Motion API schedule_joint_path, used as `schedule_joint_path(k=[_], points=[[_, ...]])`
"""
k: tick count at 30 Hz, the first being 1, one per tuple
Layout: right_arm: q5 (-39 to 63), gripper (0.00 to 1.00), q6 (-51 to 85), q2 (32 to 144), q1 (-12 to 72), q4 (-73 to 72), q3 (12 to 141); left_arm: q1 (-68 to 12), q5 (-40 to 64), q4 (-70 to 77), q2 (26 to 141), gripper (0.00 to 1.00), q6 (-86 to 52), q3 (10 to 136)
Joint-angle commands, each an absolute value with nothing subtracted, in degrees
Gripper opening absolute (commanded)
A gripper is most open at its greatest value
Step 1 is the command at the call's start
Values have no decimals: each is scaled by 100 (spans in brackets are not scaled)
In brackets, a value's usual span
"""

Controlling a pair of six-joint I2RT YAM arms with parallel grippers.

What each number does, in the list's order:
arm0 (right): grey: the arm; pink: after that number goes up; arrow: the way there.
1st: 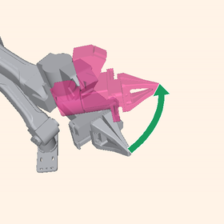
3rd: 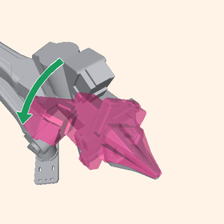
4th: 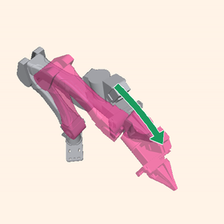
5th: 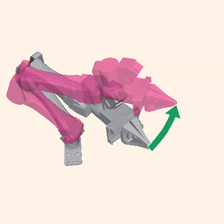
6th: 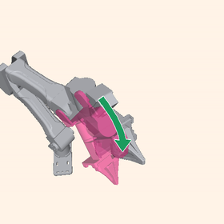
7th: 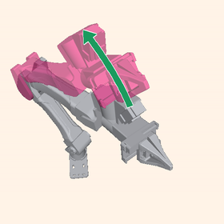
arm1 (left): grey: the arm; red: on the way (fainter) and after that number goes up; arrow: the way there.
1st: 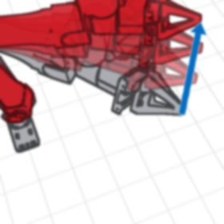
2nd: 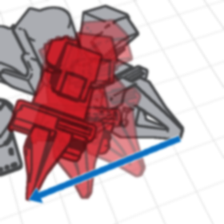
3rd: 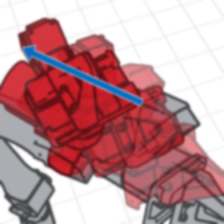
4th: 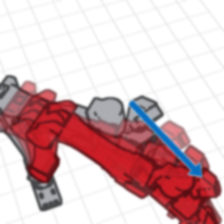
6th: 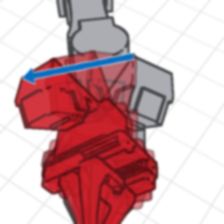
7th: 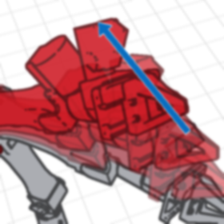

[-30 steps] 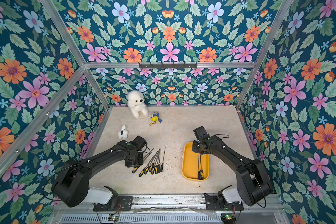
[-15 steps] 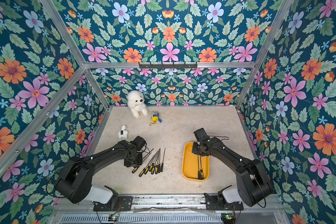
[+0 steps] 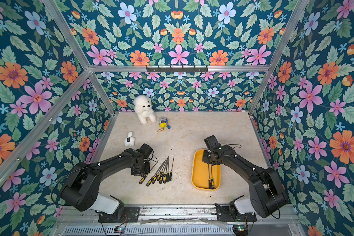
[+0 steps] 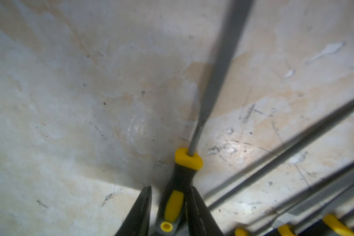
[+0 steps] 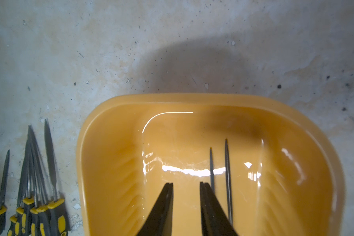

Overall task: Put the file tool into the storage box
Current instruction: Pick up the file tool from the center of the board.

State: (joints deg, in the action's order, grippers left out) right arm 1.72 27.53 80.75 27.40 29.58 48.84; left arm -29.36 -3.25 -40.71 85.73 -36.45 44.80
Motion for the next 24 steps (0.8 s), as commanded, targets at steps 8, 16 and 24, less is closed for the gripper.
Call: schedule_joint_path(k=[8, 16, 24], points=[[211, 28, 2813, 8156, 2812, 2863, 4919, -2936, -177, -3988, 8514, 20, -3349, 4677], [699, 29, 3035, 8175, 2689, 2736, 5411, -2944, 528, -4157, 8262, 8, -2811, 5656], [2689, 40, 3629, 7944, 2154, 1173, 5449, -3486, 2942, -3260, 8336, 11, -2683, 6385]])
